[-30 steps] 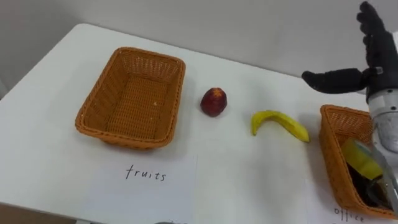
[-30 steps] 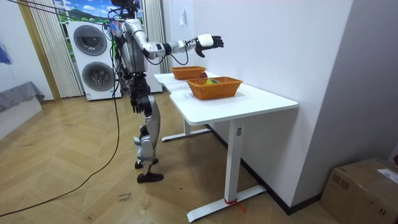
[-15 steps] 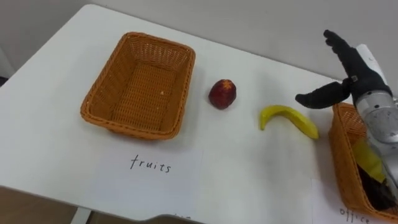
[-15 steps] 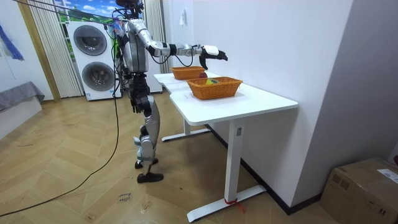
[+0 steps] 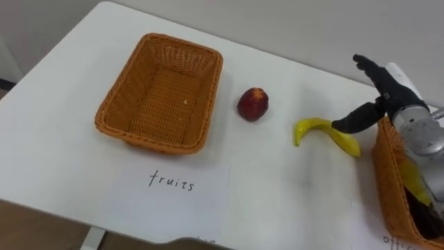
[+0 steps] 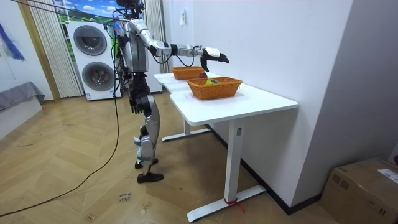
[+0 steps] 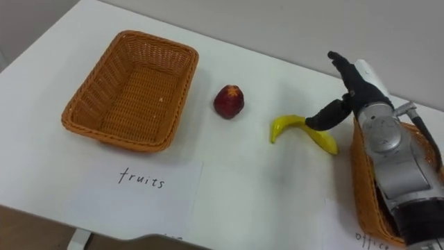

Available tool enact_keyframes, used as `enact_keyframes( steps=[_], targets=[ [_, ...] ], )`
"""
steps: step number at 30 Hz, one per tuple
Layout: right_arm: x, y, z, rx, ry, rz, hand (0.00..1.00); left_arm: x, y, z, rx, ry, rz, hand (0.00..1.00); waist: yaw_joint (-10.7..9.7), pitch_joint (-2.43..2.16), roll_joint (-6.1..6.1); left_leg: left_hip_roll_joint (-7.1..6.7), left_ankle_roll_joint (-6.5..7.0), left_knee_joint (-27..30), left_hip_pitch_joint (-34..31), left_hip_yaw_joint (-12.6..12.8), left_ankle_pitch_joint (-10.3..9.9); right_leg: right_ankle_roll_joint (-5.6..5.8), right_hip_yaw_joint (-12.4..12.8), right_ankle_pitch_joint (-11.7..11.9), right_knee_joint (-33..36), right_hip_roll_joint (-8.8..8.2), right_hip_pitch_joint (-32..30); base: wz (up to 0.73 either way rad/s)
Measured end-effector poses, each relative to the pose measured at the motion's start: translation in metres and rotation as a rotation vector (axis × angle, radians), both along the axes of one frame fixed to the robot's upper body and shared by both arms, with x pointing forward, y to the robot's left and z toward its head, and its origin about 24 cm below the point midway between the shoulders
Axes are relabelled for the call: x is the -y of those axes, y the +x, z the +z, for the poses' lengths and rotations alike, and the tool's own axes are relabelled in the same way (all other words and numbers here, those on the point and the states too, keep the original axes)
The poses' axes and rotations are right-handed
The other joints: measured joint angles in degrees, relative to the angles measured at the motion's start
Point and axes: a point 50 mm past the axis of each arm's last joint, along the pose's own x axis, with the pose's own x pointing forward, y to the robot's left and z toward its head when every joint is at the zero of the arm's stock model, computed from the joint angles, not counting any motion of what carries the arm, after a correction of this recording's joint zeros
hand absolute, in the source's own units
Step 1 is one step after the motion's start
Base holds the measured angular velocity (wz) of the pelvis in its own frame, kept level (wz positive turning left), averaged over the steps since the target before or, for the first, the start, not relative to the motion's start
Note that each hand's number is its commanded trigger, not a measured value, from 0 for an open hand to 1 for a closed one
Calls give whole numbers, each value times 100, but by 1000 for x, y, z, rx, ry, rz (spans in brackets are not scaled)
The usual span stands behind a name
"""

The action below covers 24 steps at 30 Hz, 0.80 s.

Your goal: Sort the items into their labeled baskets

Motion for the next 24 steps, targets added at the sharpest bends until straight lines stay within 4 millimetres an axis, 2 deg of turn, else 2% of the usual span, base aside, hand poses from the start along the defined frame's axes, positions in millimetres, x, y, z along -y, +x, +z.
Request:
enact_keyframes(
  steps=[10,19,24],
  targets=[
    [-7,1,-4,-46,-43,56,0,0,0,0,1,17,-4,0,132,18,18,-1,-6,-32,89,-57,4,0,-64,0,-10,2,96,2],
    [-10,0,-7,-72,-46,79,0,2,-1,-1,-16,9,-29,0,139,27,20,-5,-7,-16,101,-73,5,0,-77,0,-10,0,123,0],
    [-14,0,-10,-89,-84,102,0,0,-3,-1,-31,13,-34,0,154,23,-18,-4,-11,-18,101,-76,7,0,-79,0,-9,0,123,0]
  ],
)
